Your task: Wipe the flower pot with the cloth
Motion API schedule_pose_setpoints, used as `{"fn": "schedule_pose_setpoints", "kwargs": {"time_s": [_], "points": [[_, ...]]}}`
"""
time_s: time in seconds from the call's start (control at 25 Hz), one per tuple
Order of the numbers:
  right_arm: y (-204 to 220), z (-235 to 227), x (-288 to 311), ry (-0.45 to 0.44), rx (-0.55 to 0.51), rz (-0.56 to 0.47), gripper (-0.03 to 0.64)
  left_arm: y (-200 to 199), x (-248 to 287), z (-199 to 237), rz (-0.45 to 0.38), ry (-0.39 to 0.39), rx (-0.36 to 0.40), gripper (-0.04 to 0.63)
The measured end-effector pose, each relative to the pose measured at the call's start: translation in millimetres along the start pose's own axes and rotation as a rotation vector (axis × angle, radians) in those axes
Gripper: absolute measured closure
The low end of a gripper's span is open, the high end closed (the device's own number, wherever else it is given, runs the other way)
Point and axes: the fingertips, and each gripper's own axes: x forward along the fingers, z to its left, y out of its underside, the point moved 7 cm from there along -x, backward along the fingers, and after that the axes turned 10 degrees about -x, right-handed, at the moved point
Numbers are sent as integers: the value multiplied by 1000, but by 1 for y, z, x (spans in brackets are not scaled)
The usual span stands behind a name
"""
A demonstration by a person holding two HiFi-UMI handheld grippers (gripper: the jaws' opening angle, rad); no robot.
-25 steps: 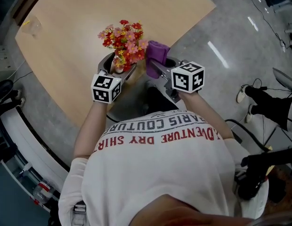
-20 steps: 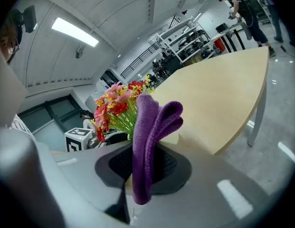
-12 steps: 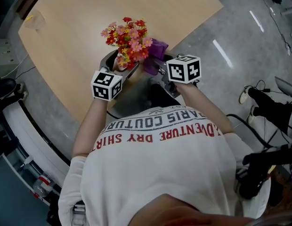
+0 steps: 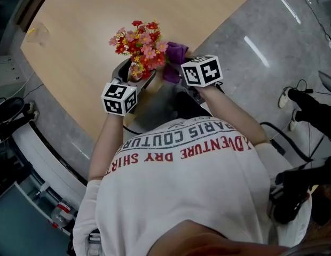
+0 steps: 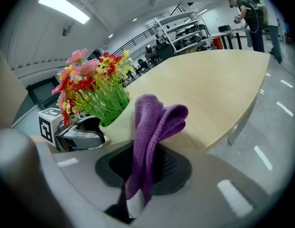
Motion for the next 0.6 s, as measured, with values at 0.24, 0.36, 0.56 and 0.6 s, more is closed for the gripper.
{"fn": "schedule_pose_setpoints", "kwargs": {"time_s": [0.24, 0.36, 0.56, 0.6], "points": [[-12, -8, -24, 5, -14, -79, 555, -2, 3, -2, -7, 8, -11, 187], [-35, -16, -39, -6, -40, -150, 555, -4, 1, -3, -14, 14, -12, 187], [-74, -24, -42, -73, -97, -182, 555, -12, -1, -5, -28, 26, -4, 187], [-80, -23, -41, -99, -110, -172, 555, -13, -2, -7, -29, 28, -3, 187]]}}
